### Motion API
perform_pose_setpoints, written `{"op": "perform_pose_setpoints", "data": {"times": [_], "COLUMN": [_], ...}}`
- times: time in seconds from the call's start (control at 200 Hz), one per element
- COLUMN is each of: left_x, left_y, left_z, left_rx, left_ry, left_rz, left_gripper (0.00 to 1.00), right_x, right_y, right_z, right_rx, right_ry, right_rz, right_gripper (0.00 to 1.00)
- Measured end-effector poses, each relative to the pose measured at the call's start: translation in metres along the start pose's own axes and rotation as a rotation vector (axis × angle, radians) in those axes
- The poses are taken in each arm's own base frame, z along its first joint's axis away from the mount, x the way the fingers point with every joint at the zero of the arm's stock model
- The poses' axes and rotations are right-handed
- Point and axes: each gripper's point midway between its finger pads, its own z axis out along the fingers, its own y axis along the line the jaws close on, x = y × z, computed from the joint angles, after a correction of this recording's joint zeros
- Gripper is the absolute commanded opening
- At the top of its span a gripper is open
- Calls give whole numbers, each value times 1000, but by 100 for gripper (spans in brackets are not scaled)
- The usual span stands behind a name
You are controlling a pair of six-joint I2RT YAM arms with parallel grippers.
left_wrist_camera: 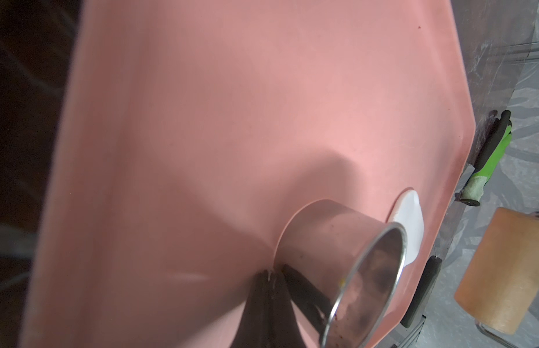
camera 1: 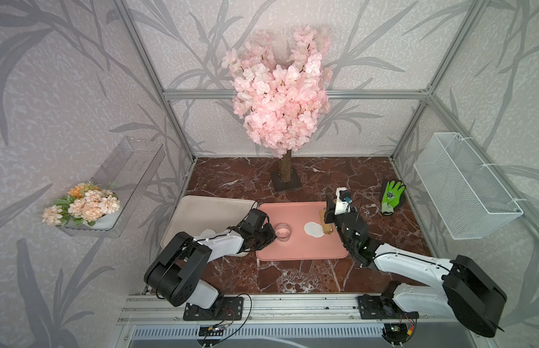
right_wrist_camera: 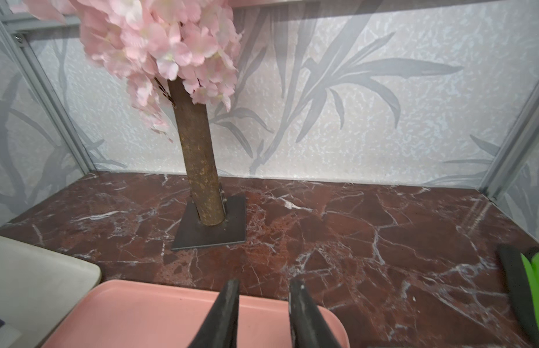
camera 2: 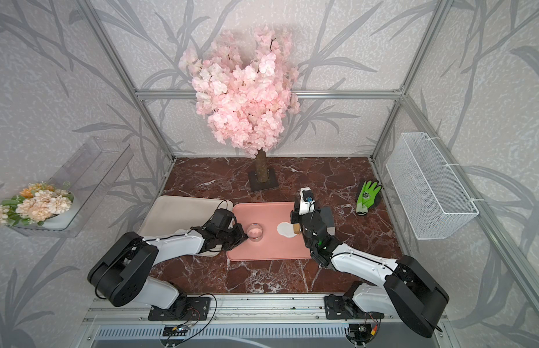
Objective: Roll out the dumpling wrappers from the dough
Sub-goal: Flatten out the dough on the work surface.
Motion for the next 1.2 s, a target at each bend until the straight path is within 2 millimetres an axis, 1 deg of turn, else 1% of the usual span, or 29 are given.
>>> {"op": "perform_pose_setpoints", "data": {"times": [0.03, 0.09, 0.16, 0.215, 0.23, 0.305, 0.595, 0.935, 1.03, 1.13, 1.2], "left_x": [0, 0, 0, 0, 0, 0, 0, 0, 0, 0, 0], "left_y": [0, 0, 0, 0, 0, 0, 0, 0, 0, 0, 0], "left_z": [0, 0, 0, 0, 0, 0, 0, 0, 0, 0, 0], "left_rx": [0, 0, 0, 0, 0, 0, 0, 0, 0, 0, 0], "left_ry": [0, 0, 0, 0, -1, -1, -1, -1, -1, -1, -1], "left_rz": [0, 0, 0, 0, 0, 0, 0, 0, 0, 0, 0], "left_gripper": [0, 0, 0, 0, 0, 0, 0, 0, 0, 0, 0], "right_x": [1, 12, 34, 57, 58, 57, 62, 68, 69, 76, 77], "right_y": [3, 8, 12, 13, 13, 16, 31, 33, 41, 52, 55], "right_z": [2, 6, 13, 16, 16, 18, 10, 16, 17, 16, 15], "right_rx": [-11, -30, -41, -44, -45, -56, -97, -83, -99, -131, -138], "right_ry": [-1, 18, 62, 105, 102, 75, 37, 13, 18, 39, 41], "right_rz": [2, 1, -5, -1, 7, 57, 164, 230, 249, 268, 273], "right_gripper": [0, 0, 0, 0, 0, 0, 0, 0, 0, 0, 0]}}
